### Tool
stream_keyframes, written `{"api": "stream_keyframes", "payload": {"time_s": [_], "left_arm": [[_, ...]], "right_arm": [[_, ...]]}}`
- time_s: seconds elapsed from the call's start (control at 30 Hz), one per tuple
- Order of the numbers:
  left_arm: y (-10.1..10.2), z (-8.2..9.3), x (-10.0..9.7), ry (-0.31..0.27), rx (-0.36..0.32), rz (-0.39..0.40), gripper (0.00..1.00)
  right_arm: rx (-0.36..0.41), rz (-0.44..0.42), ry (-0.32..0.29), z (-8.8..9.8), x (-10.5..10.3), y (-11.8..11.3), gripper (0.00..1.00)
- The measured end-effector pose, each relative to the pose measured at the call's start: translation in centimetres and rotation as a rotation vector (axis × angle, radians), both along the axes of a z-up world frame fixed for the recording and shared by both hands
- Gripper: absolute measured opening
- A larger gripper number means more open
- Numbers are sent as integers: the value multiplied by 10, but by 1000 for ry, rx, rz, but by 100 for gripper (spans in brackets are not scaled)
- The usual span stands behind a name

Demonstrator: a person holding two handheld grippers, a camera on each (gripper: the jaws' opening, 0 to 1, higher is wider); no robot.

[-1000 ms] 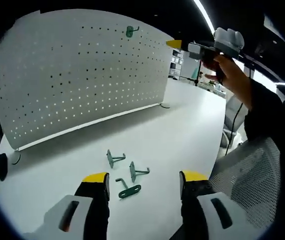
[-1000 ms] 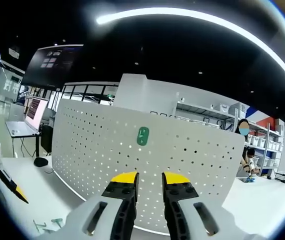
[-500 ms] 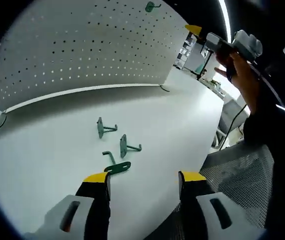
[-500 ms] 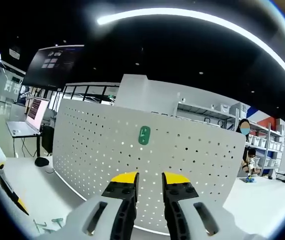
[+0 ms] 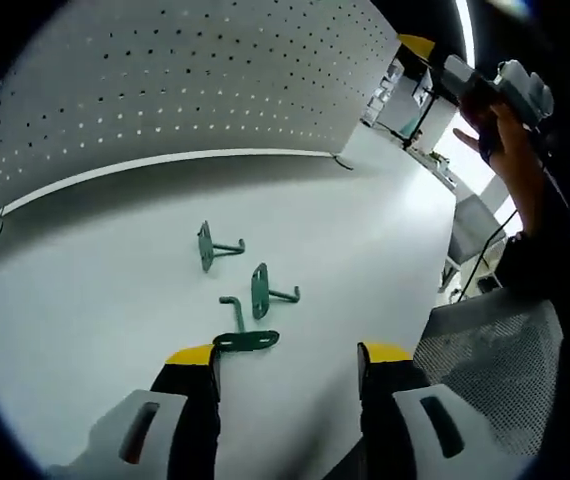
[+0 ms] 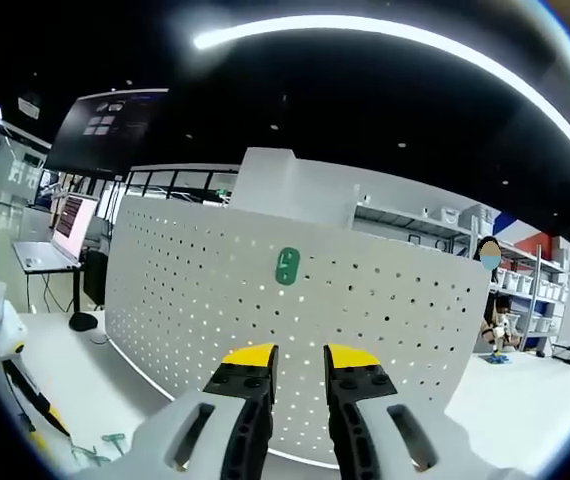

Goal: Insert the hook assembly into the mounting plate slot until the hook locks in place.

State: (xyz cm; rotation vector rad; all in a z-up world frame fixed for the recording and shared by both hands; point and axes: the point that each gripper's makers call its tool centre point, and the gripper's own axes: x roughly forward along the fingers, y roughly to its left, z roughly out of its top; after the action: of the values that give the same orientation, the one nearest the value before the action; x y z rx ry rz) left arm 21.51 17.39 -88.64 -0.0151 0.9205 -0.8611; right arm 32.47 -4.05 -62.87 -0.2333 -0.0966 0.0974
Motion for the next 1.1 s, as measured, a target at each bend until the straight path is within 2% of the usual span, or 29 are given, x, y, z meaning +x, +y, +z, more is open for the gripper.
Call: {"api": "stream_keyframes", "payload": {"time_s": [0.23,0.53,0.7,0.83,0.87,0.93,1.03,1.1], "left_arm": [[1,-6,15,-25,28,23,52],[6,-12,33,-103,96,54,45],[20,-11,38,-126,128,78,43],[37,-12,42,-141,181,106,42],[45,-13,46,-157,213,123,41],[54,-12,50,-175,234,132,39],[55,-6,52,-185,206,152,33],[50,3,55,-228,184,140,29]], "right_arm": [[1,0,3,-3,1,-1,16],[-2,6,9,-6,2,1,16],[-2,10,9,-5,2,2,16],[0,18,8,-5,2,4,16],[0,20,9,-5,2,5,16],[1,24,10,-5,2,6,16],[1,30,9,-5,2,7,16],[1,33,8,-5,2,8,16]]}}
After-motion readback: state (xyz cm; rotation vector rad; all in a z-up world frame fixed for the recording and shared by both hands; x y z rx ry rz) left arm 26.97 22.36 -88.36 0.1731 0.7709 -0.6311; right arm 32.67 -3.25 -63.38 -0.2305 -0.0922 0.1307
